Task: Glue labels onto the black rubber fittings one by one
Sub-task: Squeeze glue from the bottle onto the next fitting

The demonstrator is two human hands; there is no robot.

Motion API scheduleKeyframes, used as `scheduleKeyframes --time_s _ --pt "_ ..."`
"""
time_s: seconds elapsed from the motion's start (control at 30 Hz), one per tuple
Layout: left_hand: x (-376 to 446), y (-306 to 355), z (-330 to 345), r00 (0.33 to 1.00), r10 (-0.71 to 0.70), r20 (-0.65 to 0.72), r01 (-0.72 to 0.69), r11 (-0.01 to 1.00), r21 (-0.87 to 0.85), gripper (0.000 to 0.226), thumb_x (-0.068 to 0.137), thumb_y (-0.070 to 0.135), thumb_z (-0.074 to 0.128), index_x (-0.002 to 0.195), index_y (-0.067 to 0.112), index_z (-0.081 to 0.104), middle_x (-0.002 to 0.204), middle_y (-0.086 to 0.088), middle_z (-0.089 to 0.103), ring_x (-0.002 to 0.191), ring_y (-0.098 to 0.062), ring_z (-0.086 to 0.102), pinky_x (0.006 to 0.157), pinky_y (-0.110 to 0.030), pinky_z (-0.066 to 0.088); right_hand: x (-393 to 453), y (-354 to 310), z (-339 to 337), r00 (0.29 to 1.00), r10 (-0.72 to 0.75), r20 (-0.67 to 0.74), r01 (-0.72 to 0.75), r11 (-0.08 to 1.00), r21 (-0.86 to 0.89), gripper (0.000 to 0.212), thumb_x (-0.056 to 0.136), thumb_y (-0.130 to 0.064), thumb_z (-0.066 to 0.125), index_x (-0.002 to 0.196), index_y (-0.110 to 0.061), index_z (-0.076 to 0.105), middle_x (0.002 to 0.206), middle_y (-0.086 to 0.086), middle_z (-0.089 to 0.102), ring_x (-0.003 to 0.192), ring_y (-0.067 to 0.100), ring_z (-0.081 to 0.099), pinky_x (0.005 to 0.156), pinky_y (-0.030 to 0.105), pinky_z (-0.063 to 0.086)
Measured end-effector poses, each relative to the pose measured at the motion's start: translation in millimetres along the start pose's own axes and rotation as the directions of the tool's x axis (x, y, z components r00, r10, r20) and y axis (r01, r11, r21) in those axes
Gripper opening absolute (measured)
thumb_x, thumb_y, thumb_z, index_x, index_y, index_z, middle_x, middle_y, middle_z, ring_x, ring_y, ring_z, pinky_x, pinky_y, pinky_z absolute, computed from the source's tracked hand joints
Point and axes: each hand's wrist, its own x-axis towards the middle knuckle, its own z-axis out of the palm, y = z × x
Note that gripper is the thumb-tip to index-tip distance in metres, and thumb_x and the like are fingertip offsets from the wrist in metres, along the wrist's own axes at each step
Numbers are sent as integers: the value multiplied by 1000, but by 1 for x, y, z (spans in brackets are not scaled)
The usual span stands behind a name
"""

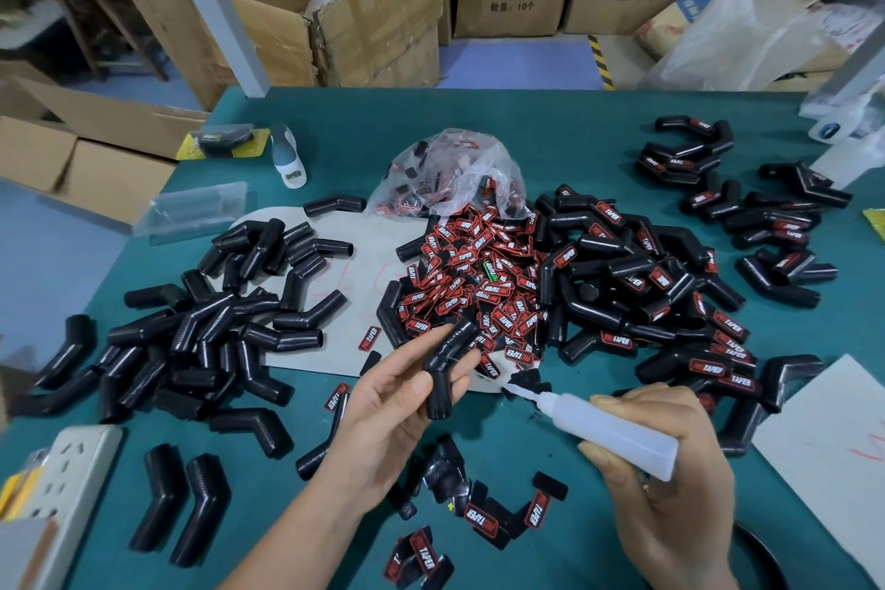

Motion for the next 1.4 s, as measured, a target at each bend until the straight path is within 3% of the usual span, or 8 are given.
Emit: scheduleKeyframes --time_s 0.67,0.77,0.9,1.03,1.23,1.4 --pt "0 1 2 1000 -5 10 5 1000 -11 55 94 18 79 144 6 61 146 -26 59 133 -37 61 103 -33 56 1 3 -2 999 -9 -52 7 1000 -24 29 103 -48 59 110 -20 58 102 3 65 99 2 59 86 18 46" --pt "0 0 2 1000 -1 8 1 1000 -7 55 93 20 80 143 7 62 146 -24 60 134 -38 60 102 -33 56 3 2 -2 995 9 -95 -14 998 -55 35 103 -50 58 106 -15 59 105 -2 65 99 2 59 87 19 46" --pt "0 -1 3 1000 5 9 -5 1000 -10 54 93 21 80 143 8 63 146 -23 60 135 -38 60 102 -33 56 3 -1 0 996 6 -93 -9 999 -36 27 102 -51 58 110 -25 57 113 -18 65 99 3 59 87 20 46" --pt "0 0 2 1000 6 12 -6 1000 -6 54 94 20 79 143 8 63 146 -23 60 134 -38 60 103 -33 55 2 0 -1 994 26 -110 -30 999 -41 29 102 -53 58 110 -25 57 106 -4 66 99 4 60 84 23 47" --pt "1 -1 0 1000 5 8 -5 1000 -5 54 94 18 78 144 7 61 148 -25 58 135 -39 59 103 -34 55 1 0 -1 996 22 -90 -24 999 -30 29 102 -52 58 111 -25 57 103 0 65 99 2 59 86 18 46" --pt "1 0 -1 1000 -1 30 1 1000 -2 53 96 17 76 146 6 59 147 -26 58 135 -37 60 103 -33 55 2 1 -3 992 44 -120 -50 998 -46 30 101 -54 58 111 -26 57 115 -26 62 101 -3 59 86 18 46"
